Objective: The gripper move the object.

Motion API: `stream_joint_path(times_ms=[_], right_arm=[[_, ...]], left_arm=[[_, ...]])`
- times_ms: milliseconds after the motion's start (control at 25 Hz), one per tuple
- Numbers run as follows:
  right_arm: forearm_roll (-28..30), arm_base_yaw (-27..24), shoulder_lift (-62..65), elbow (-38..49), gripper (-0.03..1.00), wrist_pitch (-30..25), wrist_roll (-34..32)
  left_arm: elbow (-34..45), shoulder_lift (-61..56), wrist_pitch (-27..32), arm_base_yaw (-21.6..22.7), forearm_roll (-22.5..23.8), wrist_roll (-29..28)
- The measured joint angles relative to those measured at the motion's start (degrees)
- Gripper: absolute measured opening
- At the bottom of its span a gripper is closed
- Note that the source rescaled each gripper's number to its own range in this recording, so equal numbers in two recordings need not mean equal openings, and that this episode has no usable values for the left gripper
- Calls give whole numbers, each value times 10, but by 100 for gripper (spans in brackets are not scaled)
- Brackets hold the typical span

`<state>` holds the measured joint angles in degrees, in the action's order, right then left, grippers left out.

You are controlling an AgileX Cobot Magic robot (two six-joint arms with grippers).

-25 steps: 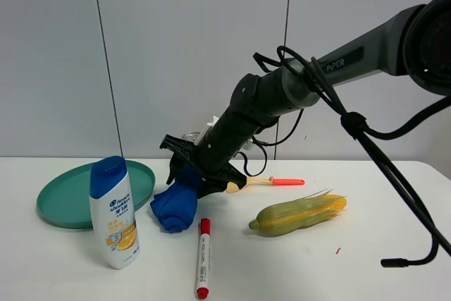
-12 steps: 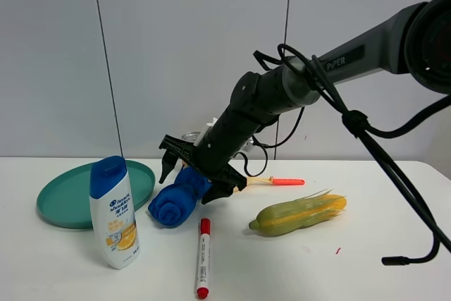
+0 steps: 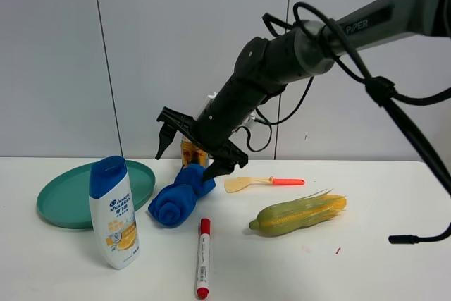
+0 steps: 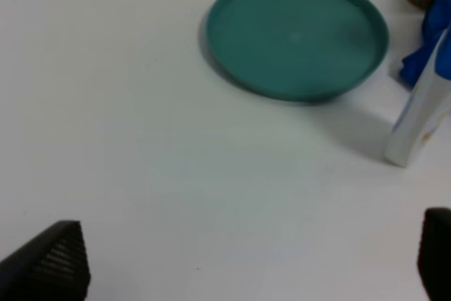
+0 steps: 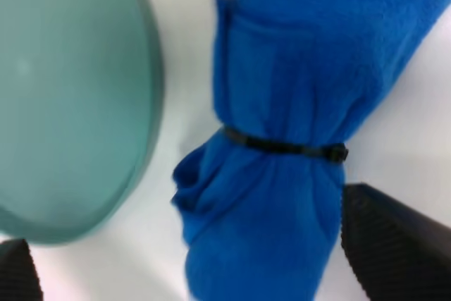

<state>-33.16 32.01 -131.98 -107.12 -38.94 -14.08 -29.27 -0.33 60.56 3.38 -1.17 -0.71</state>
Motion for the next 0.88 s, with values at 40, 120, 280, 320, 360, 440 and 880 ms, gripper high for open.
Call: stream_joint_path(times_ms=[40,120,280,320,360,440,880], right_arm=[[9,0,11,0,72,-8,0],[37,0,35,0,72,-29,0],[106,0,100,0,72,-69,2],[121,0,119,0,72,-79,5],[140,0,137,0,72,-89,8],[176,2,171,0,72,-115,22],[416,10,316,0,72,-303,100]], left_arm=[[0,0,0,0,0,0],[0,0,0,0,0,0],[0,0,0,0,0,0],[0,0,0,0,0,0],[0,0,0,0,0,0],[0,0,0,0,0,0],[0,0,0,0,0,0]])
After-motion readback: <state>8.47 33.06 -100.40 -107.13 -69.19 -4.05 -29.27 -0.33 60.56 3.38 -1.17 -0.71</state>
